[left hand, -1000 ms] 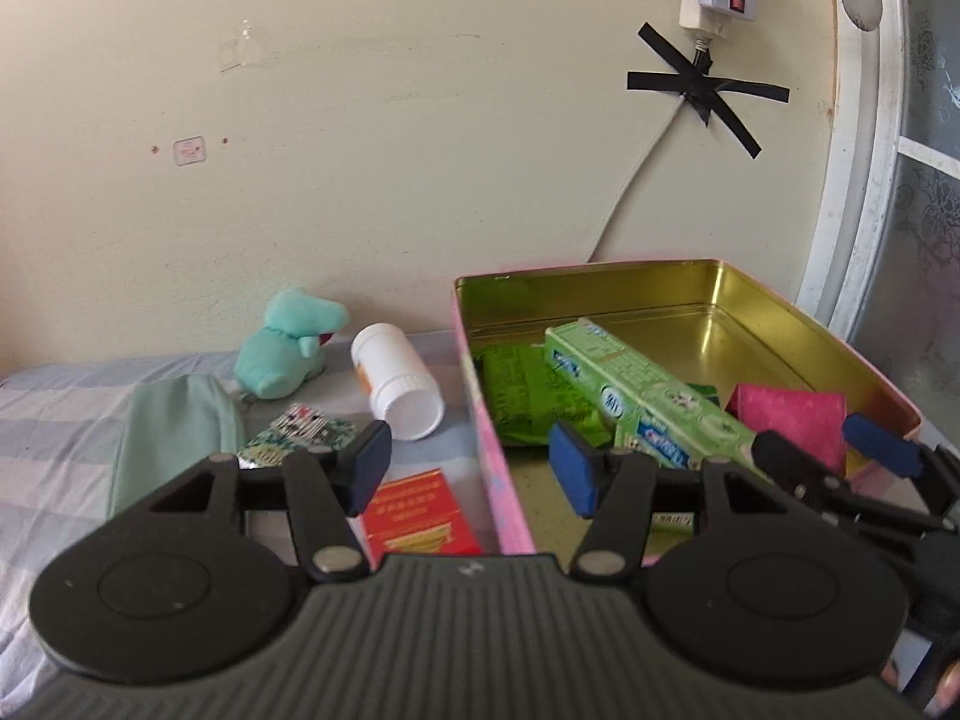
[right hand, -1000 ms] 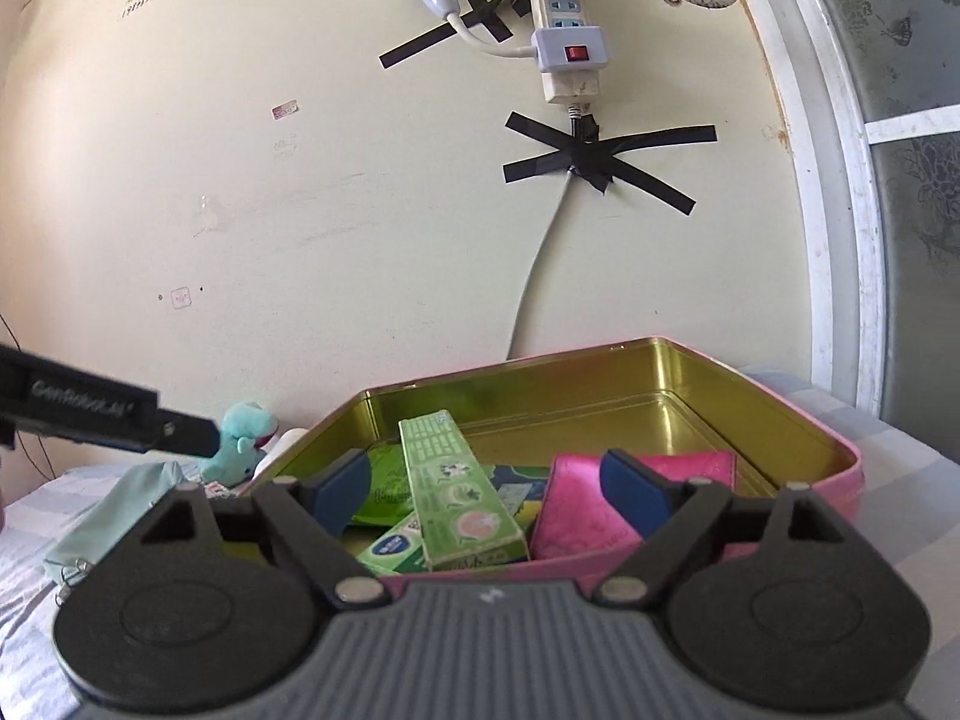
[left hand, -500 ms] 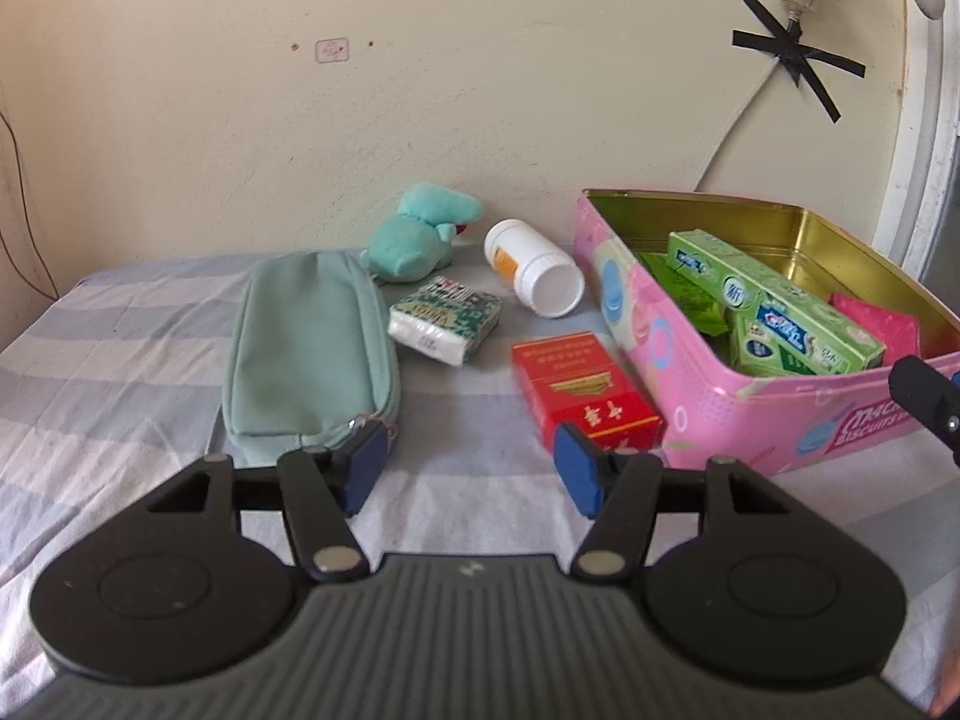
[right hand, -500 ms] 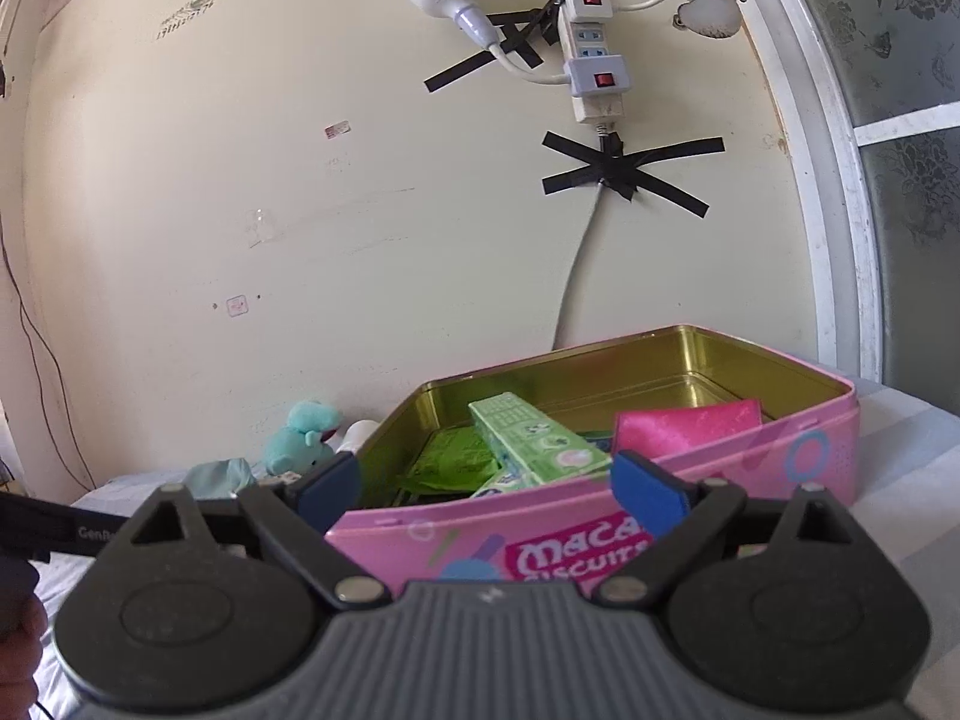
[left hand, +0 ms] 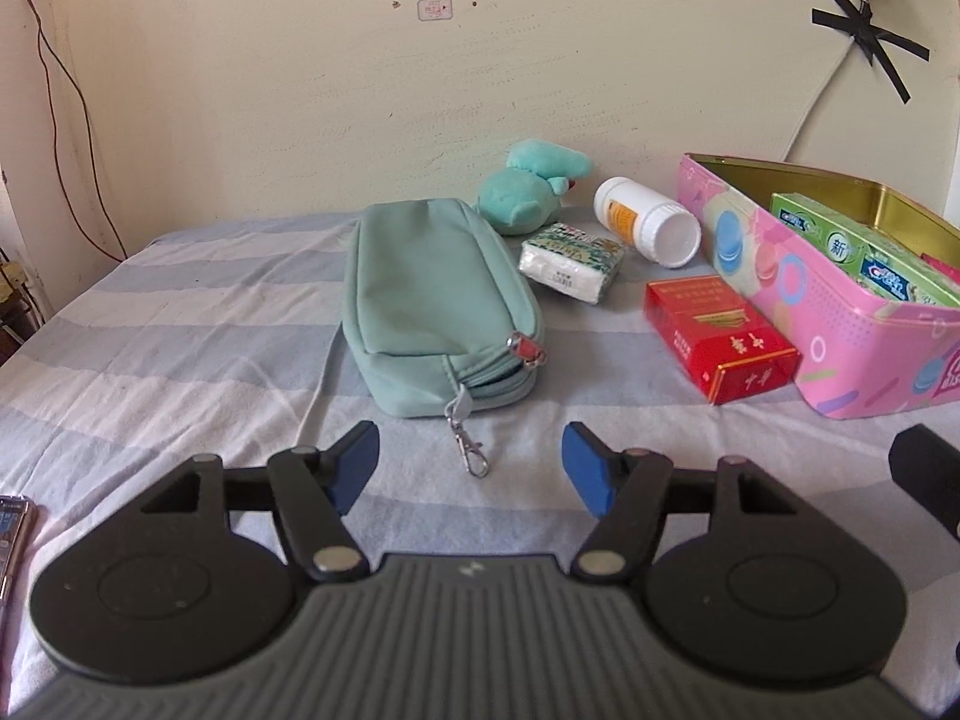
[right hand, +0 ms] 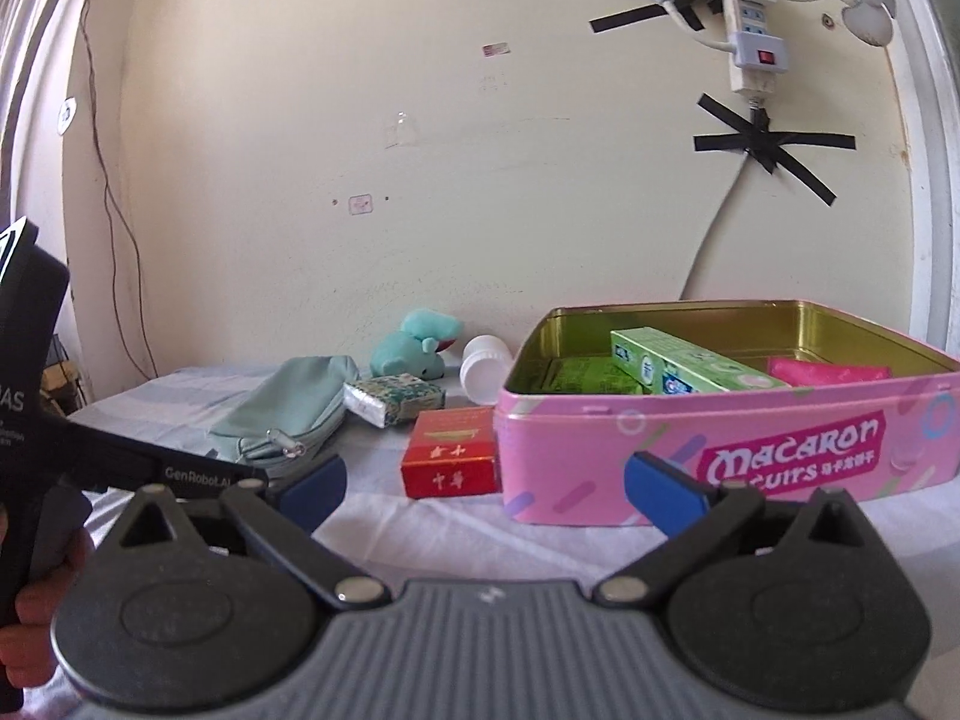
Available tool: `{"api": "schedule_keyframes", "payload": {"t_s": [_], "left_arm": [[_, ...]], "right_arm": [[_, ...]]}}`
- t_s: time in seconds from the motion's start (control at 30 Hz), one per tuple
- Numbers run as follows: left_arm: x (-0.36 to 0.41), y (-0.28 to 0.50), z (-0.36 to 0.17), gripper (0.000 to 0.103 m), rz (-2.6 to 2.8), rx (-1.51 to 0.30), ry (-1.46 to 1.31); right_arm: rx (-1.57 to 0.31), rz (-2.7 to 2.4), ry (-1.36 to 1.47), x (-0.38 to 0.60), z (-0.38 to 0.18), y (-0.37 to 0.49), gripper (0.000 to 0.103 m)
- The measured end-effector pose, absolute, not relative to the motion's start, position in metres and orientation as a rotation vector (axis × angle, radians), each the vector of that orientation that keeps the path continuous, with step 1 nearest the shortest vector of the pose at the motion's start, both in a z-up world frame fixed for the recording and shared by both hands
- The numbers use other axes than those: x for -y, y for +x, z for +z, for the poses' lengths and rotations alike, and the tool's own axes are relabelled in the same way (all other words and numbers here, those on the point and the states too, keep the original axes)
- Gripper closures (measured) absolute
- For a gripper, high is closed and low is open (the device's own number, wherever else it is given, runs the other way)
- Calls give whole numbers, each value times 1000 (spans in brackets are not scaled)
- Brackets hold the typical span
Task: Organize objects
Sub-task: 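Withdraw the left gripper from the tin, then move the right gripper toward the red box on the bed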
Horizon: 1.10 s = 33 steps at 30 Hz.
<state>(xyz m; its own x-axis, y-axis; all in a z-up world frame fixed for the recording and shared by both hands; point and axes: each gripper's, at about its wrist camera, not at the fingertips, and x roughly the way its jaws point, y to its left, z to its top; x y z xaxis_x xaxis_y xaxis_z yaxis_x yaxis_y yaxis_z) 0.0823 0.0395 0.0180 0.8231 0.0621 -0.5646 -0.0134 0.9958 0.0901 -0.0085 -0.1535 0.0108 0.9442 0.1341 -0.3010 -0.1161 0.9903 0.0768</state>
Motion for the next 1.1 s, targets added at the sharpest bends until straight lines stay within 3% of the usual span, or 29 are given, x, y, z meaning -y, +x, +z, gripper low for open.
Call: {"api": "schedule_keyframes", "payload": {"t_s": [0.23, 0.57, 0.7, 0.9, 1.1], "left_arm": [[-53, 87, 8, 34, 67, -618, 69], [-59, 90, 1, 30, 61, -614, 52], [-62, 91, 1, 30, 46, -617, 31], [-67, 90, 1, 29, 28, -619, -7], [-74, 91, 2, 28, 8, -619, -63]], "right_arm": [[-363, 176, -2, 137, 8, 0, 3], [-459, 204, -54, 125, 1, 14, 28], [-491, 209, -74, 120, -1, 21, 42], [-516, 230, -133, 107, -1, 32, 53], [-460, 178, -387, 78, 2, 55, 57]]}}
